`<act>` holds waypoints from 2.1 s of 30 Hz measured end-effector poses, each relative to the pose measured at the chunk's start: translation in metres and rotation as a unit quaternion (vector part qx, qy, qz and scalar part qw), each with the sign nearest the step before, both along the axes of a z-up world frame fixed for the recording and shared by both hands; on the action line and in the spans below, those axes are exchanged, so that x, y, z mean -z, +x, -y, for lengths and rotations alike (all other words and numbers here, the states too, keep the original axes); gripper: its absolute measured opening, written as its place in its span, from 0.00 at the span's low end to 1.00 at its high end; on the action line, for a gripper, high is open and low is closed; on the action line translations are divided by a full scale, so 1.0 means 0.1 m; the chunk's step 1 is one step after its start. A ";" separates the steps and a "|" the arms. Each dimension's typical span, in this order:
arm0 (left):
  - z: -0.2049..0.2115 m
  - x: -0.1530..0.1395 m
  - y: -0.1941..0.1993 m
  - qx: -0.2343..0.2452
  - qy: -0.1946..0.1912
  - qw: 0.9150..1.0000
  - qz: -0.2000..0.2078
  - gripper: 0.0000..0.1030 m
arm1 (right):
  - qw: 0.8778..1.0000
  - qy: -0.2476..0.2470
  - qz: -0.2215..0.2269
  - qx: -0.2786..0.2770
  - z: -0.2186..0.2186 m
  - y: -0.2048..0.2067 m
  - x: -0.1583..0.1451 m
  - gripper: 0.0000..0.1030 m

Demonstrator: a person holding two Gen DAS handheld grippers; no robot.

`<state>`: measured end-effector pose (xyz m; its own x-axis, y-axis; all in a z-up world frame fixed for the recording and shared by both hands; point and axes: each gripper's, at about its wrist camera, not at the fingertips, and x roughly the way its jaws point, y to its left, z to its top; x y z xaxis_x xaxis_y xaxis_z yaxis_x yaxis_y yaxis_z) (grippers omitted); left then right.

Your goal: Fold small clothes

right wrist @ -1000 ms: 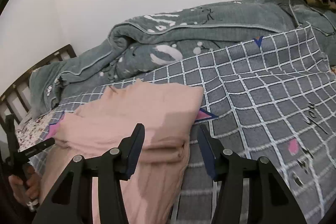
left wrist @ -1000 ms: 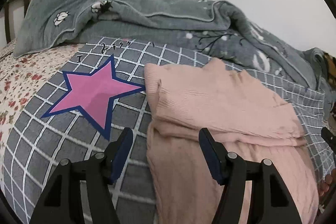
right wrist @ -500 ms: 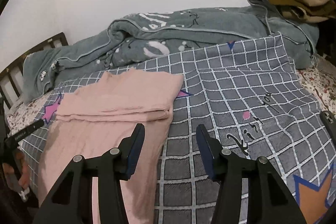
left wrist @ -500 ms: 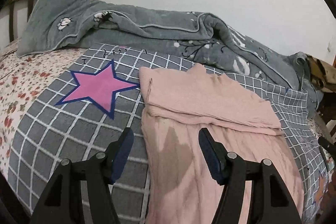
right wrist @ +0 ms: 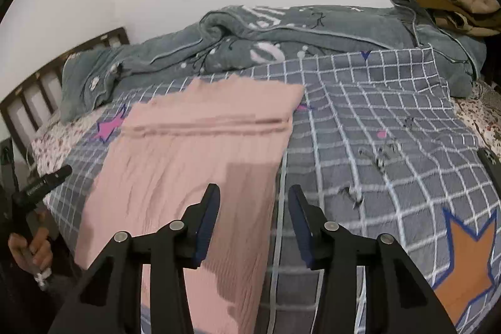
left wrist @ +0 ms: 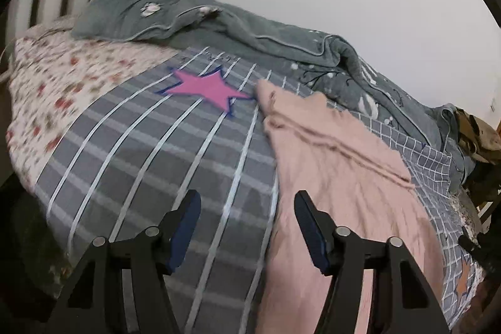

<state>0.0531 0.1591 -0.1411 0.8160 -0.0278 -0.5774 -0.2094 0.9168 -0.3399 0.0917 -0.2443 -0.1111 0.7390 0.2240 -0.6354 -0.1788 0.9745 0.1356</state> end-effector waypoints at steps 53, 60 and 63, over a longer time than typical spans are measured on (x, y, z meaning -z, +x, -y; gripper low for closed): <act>0.38 0.55 -0.40 0.121 -0.089 0.984 -0.090 0.30 | 0.991 0.101 -0.061 -0.062 0.11 -0.61 0.98 0.10; 0.39 0.60 -0.39 0.124 -0.114 0.980 -0.104 0.06 | 0.986 0.128 -0.092 -0.062 0.15 -0.52 0.98 0.07; 0.30 0.59 -0.41 0.122 -0.153 0.976 -0.098 0.07 | 0.987 0.120 -0.087 -0.064 0.13 -0.56 0.88 0.05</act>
